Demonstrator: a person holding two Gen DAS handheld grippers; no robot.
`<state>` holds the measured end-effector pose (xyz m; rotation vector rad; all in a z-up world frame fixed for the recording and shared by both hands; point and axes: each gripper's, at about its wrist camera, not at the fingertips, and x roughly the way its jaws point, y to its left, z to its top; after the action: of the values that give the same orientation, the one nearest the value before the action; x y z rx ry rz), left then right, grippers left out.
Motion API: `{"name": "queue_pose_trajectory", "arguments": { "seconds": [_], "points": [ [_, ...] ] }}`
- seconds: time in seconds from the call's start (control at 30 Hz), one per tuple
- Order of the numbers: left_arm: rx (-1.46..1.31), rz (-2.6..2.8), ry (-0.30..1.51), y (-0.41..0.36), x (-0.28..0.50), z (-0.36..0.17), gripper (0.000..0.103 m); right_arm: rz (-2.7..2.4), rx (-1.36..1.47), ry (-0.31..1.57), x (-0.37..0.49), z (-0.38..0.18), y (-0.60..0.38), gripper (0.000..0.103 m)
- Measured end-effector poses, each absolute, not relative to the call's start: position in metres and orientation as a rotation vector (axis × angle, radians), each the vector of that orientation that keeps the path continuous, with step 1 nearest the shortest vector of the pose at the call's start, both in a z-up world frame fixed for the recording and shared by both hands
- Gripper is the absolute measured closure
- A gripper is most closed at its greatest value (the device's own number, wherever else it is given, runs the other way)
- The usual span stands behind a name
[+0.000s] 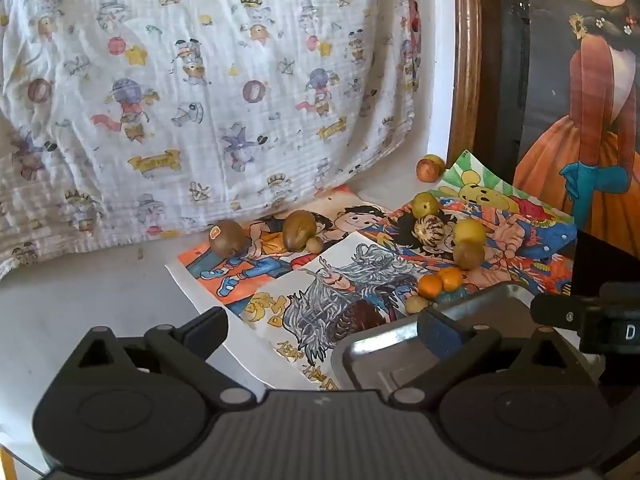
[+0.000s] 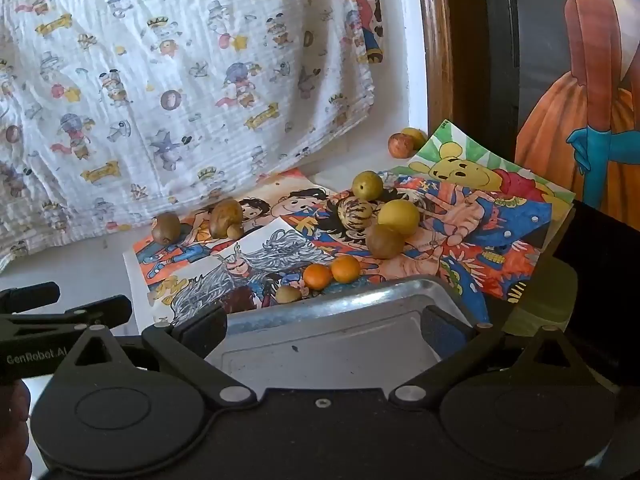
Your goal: Organize fruits
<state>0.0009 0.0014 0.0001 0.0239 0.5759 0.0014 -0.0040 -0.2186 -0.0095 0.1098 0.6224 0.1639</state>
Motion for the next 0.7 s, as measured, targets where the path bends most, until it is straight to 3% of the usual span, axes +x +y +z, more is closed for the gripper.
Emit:
{"name": "queue_pose_trajectory", "arguments": {
  "seconds": [0.7],
  "points": [
    [-0.005, 0.004, 0.573, 0.0048, 0.0013, 0.0008, 0.0, 0.175, 0.116, 0.618, -0.0047, -0.0086, -0.2161, 0.0]
  ]
}}
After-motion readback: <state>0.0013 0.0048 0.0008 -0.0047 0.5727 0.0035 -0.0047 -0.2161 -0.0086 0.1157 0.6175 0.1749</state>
